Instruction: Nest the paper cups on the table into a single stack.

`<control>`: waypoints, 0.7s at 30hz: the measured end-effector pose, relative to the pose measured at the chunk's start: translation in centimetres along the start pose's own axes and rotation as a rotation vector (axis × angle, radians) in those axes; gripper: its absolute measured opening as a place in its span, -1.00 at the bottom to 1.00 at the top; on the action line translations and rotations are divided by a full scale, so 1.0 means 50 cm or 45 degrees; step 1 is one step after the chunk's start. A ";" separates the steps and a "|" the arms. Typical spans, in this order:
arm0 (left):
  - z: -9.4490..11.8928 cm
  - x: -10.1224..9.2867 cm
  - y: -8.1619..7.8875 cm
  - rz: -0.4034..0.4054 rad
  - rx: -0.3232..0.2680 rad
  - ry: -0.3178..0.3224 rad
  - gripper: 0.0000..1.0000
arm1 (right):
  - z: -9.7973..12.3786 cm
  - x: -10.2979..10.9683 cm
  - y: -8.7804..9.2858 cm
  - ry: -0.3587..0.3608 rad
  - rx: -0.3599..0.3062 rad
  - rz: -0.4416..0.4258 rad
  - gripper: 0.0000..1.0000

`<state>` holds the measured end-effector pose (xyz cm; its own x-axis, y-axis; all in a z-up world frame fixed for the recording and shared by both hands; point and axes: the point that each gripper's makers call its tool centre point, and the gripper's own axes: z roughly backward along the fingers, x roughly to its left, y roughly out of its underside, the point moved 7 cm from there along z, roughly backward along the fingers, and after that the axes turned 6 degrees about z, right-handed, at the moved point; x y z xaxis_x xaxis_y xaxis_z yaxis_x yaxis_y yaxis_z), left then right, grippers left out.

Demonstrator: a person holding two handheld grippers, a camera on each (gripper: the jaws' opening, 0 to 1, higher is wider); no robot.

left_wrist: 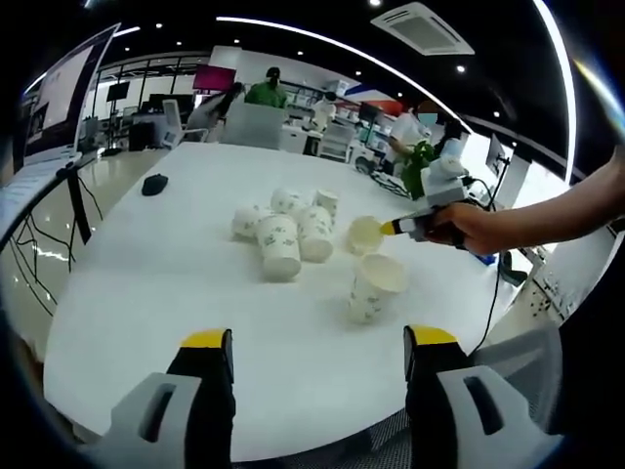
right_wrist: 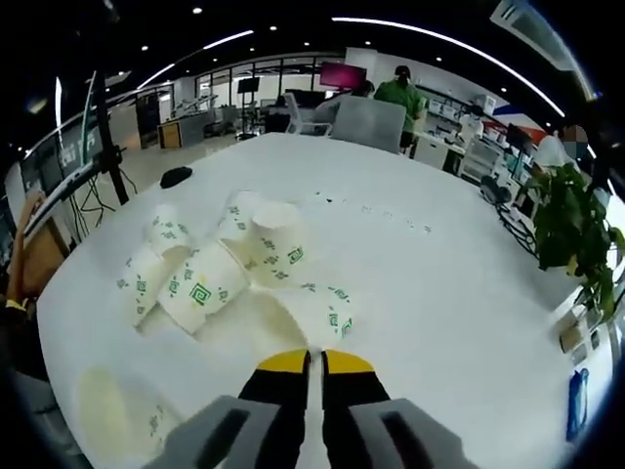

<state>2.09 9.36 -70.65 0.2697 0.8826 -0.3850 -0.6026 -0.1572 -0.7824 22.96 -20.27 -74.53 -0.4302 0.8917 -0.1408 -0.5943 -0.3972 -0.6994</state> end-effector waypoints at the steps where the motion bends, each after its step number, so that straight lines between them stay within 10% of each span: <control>1: 0.000 0.000 0.000 -0.001 -0.003 -0.001 0.41 | 0.002 -0.004 0.001 0.002 0.000 -0.006 -1.00; 21: 0.002 -0.006 -0.002 -0.026 -0.004 0.013 0.40 | 0.108 -0.061 0.008 0.056 -0.061 0.038 -1.00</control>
<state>2.01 9.13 -70.39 0.2892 0.8811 -0.3741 -0.5948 -0.1408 -0.7915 20.36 -24.31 -70.58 -0.4162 0.8887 -0.1922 -0.5480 -0.4139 -0.7269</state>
